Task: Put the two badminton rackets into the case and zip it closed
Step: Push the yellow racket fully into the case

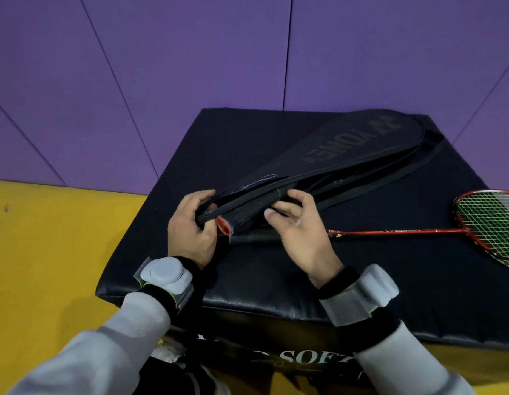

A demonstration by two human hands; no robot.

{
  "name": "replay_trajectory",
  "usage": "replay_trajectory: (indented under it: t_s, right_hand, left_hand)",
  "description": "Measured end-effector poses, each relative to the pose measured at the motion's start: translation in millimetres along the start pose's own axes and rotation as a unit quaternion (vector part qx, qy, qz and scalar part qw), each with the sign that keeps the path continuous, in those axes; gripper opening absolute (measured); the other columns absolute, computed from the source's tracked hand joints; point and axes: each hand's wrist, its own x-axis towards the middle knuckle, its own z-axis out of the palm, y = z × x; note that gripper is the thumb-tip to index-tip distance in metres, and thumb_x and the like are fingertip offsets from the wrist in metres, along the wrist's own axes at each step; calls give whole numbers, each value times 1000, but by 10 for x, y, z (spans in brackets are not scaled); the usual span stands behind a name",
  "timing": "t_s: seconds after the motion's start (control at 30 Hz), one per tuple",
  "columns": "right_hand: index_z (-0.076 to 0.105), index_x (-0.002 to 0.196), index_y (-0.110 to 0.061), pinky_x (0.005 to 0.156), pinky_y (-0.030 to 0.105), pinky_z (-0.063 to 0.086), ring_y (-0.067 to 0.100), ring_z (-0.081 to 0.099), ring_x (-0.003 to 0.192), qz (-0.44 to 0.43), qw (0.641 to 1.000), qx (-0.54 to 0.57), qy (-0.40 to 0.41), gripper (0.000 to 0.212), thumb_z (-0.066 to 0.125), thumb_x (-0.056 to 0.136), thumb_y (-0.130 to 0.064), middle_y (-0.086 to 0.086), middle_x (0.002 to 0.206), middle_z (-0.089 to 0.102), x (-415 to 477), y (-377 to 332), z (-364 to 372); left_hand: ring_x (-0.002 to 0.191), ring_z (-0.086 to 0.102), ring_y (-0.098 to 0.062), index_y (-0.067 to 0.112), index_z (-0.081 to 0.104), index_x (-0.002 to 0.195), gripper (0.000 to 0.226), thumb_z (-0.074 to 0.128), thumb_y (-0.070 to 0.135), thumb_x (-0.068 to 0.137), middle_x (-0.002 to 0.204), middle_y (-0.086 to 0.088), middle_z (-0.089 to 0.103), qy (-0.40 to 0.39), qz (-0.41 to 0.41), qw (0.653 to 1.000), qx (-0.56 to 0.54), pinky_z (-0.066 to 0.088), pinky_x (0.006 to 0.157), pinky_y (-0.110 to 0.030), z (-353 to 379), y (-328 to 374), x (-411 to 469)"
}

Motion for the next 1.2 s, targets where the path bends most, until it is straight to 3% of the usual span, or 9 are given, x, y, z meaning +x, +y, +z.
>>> replay_trajectory:
  t_s: [0.07, 0.2, 0.4, 0.53, 0.63, 0.7, 0.9, 1.03, 1.2]
  right_hand:
    - [38, 140, -11, 99, 26, 52, 3, 72, 92, 53, 991, 127, 9, 62, 73, 89, -14, -4, 101, 73, 52, -48, -10]
    - [25, 149, -7, 92, 40, 59, 25, 71, 102, 106, 962, 252, -8, 78, 72, 87, 0, 18, 126, 58, 59, -88, 31]
    - [12, 154, -16, 97, 39, 56, 15, 69, 102, 83, 969, 231, -33, 97, 76, 83, -2, 9, 117, 58, 19, -48, 133]
    - [-2, 156, -17, 99, 38, 55, 12, 71, 104, 72, 974, 205, -66, 111, 80, 82, -15, 21, 135, 56, 53, -6, 128]
    - [17, 150, -21, 86, 32, 60, 9, 73, 98, 52, 974, 210, -60, 90, 77, 84, -10, 10, 118, 66, 83, 36, 134]
    - [39, 125, -29, 78, 27, 60, 11, 74, 94, 36, 978, 198, -45, 59, 76, 84, -7, 5, 108, 68, 86, 47, 156]
    - [44, 127, -15, 75, 26, 59, 12, 74, 84, 28, 977, 207, -33, 55, 73, 84, 1, 14, 114, 62, 79, 6, 207]
    - [51, 119, -21, 73, 27, 58, 18, 73, 92, 33, 979, 201, -25, 51, 76, 80, 0, 16, 113, 66, 101, -25, 159]
    - [49, 117, -22, 68, 26, 57, 24, 73, 91, 46, 982, 181, -28, 51, 77, 78, -4, 17, 113, 65, 104, -16, 111]
  left_hand:
    - [106, 66, -12, 15, 69, 117, 45, 46, 24, 80, 112, 4, 68, 0, 15, 1000, 3, 53, 96, -33, -1, 3, -8]
    - [104, 66, -8, 15, 71, 116, 38, 50, 23, 85, 109, 6, 70, 2, 30, 999, -10, 52, 93, -28, 1, -35, -21]
    - [108, 67, -12, 12, 73, 117, 31, 52, 17, 94, 113, 1, 71, -3, 71, 997, -20, 50, 94, -28, 25, -89, -30]
    - [110, 65, -12, 15, 71, 118, 29, 51, 16, 97, 115, 3, 70, 0, 81, 997, -15, 48, 95, -26, 37, -105, -35]
    - [111, 64, -11, 17, 70, 117, 28, 50, 16, 98, 116, 4, 69, 0, 94, 996, -11, 47, 96, -25, 43, -103, -47]
    - [109, 65, -12, 17, 69, 116, 27, 49, 16, 99, 115, 3, 69, 1, 94, 995, -11, 48, 94, -25, 42, -109, -59]
    - [103, 67, -10, 16, 72, 111, 25, 52, 17, 97, 110, 6, 71, 14, 91, 996, -2, 50, 88, -24, 17, -115, -86]
    - [99, 69, -5, 25, 72, 109, 22, 54, 21, 96, 108, 19, 71, 12, 89, 996, -7, 51, 84, -21, -11, -92, -144]
    - [99, 69, -6, 24, 73, 110, 25, 53, 27, 97, 107, 14, 72, 3, 90, 996, 24, 52, 83, -24, -18, -97, -163]
